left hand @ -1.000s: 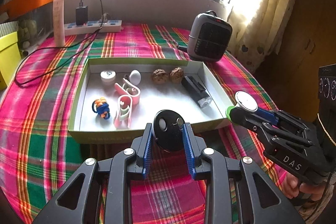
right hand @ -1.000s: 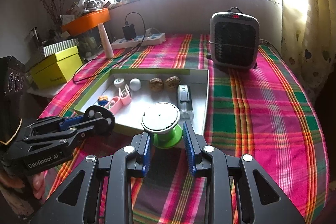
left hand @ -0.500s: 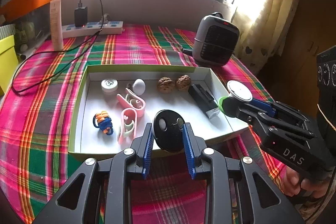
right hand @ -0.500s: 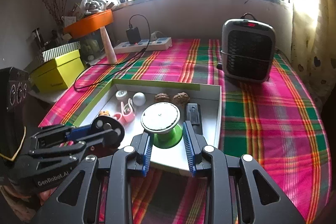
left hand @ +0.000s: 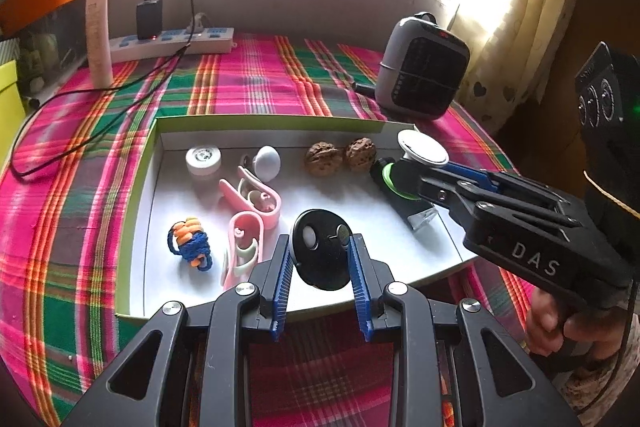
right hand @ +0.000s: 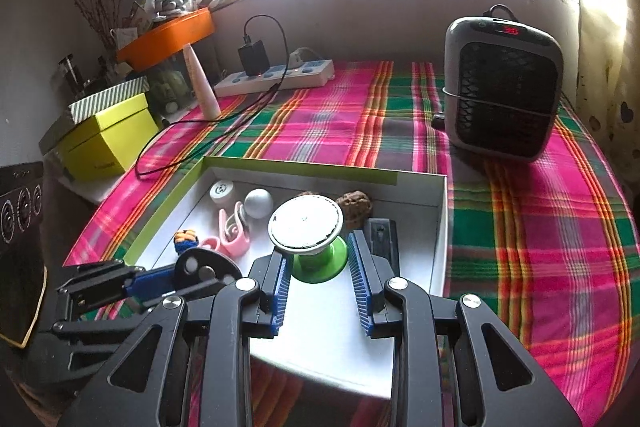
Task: Organize objects
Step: 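Move the puck and spool over the tray and lower them with both tools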
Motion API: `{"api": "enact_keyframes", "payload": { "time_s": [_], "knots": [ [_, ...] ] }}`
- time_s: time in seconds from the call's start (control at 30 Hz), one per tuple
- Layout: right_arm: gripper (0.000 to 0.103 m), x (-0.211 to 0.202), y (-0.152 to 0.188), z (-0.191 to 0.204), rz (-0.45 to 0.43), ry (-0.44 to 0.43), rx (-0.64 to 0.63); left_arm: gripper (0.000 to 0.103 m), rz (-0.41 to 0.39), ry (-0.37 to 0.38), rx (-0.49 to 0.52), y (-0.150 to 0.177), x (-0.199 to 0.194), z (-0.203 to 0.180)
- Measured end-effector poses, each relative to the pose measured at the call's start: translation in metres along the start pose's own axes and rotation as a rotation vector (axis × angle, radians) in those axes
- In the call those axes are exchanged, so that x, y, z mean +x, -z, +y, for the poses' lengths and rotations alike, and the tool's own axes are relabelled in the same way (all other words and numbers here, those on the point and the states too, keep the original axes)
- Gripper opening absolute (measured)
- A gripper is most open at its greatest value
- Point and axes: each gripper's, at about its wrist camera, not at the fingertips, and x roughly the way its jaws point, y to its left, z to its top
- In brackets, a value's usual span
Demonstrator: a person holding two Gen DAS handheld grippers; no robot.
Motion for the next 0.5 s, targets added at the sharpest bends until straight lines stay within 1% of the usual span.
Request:
{"api": "enact_keyframes", "payload": {
  "time_s": [0.5],
  "knots": [
    [0.03, 0.024, -0.005, -0.005, 0.052, -0.024, -0.005, 0.026, 0.019, -0.005, 0.003, -0.002, 0.012, 0.001]
  ]
}}
